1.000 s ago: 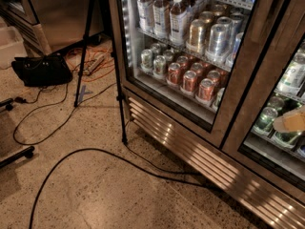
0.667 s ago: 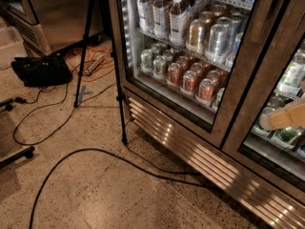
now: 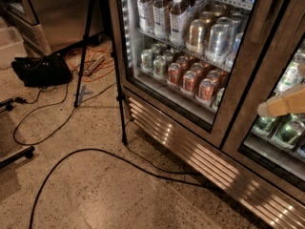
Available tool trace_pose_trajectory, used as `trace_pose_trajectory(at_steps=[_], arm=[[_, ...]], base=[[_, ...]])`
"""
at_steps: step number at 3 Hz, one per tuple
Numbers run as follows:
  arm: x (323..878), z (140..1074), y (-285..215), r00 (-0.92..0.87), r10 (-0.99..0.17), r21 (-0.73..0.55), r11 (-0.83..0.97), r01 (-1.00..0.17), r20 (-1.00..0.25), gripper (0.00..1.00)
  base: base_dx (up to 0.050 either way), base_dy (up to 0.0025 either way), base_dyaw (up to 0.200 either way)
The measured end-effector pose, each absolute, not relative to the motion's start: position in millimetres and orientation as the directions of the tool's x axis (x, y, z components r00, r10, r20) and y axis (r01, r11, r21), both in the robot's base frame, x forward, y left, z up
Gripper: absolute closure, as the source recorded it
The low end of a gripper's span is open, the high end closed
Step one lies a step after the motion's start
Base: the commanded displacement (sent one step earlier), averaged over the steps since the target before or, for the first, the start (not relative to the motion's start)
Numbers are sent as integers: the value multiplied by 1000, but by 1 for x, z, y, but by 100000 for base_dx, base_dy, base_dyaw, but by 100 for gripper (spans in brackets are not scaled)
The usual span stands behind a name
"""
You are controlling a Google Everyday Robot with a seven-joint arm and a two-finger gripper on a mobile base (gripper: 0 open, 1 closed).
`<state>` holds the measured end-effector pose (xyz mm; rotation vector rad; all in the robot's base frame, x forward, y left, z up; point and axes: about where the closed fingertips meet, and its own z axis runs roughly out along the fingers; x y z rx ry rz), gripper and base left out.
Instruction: Open right fridge door
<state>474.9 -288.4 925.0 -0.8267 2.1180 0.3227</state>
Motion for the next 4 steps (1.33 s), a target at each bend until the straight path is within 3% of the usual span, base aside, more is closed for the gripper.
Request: trace_pose_trajectory(at_steps=[1, 2, 3, 4], arm=[[477, 928, -289, -435, -381, -19, 770, -638, -816, 0], [476, 900, -287, -430, -223, 83, 805, -588, -875, 0], [465, 816, -286, -447, -6, 243, 832, -499, -895, 0], [465, 804, -295, -415, 91, 288, 850, -441, -905, 0]], base=[[0, 0, 0], [0, 0, 0], [0, 0, 0], [0, 0, 0]])
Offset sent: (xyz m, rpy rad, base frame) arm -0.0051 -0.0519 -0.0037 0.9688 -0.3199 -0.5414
